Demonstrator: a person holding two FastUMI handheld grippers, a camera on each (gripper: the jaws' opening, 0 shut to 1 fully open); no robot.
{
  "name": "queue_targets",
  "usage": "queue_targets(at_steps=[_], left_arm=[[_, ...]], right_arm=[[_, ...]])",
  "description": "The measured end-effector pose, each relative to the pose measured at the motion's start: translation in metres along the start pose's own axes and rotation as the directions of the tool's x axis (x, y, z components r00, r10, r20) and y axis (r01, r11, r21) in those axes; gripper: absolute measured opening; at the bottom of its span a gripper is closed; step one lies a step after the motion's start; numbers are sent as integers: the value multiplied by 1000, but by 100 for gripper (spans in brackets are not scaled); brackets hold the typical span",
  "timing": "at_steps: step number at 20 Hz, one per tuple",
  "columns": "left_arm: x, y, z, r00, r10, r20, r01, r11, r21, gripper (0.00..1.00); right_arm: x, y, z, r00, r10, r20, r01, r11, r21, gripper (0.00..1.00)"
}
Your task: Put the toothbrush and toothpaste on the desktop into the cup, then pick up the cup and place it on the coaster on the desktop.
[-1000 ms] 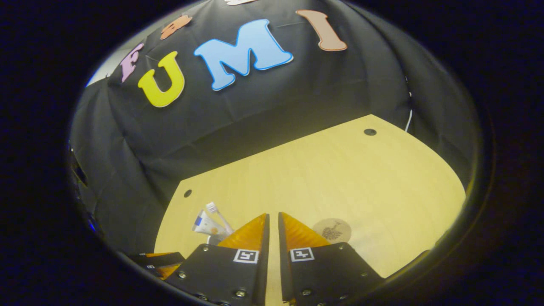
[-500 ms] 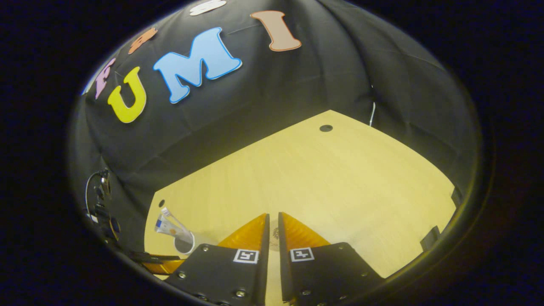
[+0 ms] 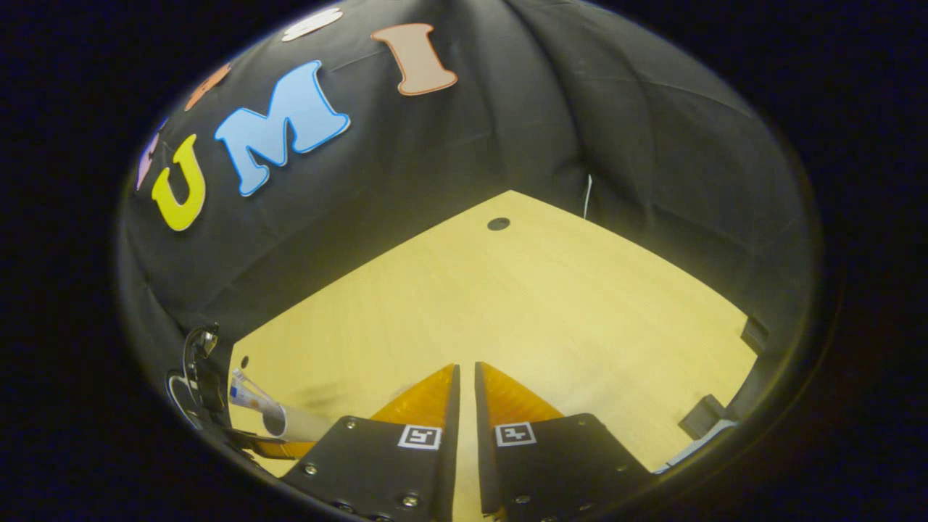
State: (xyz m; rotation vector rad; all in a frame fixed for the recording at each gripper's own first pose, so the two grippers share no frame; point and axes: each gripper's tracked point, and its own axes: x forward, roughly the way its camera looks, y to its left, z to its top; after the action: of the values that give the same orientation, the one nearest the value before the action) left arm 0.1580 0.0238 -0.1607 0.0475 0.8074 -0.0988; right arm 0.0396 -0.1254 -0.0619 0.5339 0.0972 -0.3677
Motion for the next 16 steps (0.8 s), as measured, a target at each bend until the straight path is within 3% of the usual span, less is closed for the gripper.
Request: queue_targets(at_steps=[5,7,9,16], left_arm=[[10,2,10,999,30,32,-31,999,23,77],[14,-1,11,998,34,45,-35,999,17,62],[11,-2,11,998,40,45,-41,999,16,36],[13,-5,12,998,37,58,-36,999,-13,35]], right_arm=[[-1,-26,-5,999,-37,-24,37,999,4,13],[0,-31,-6,999,-38,-30,38,999,6,13],[2,-32,-3,999,-36,-29,36,999,11,13],[6,-37,0,999,-23,-38,24,1000,5,13]])
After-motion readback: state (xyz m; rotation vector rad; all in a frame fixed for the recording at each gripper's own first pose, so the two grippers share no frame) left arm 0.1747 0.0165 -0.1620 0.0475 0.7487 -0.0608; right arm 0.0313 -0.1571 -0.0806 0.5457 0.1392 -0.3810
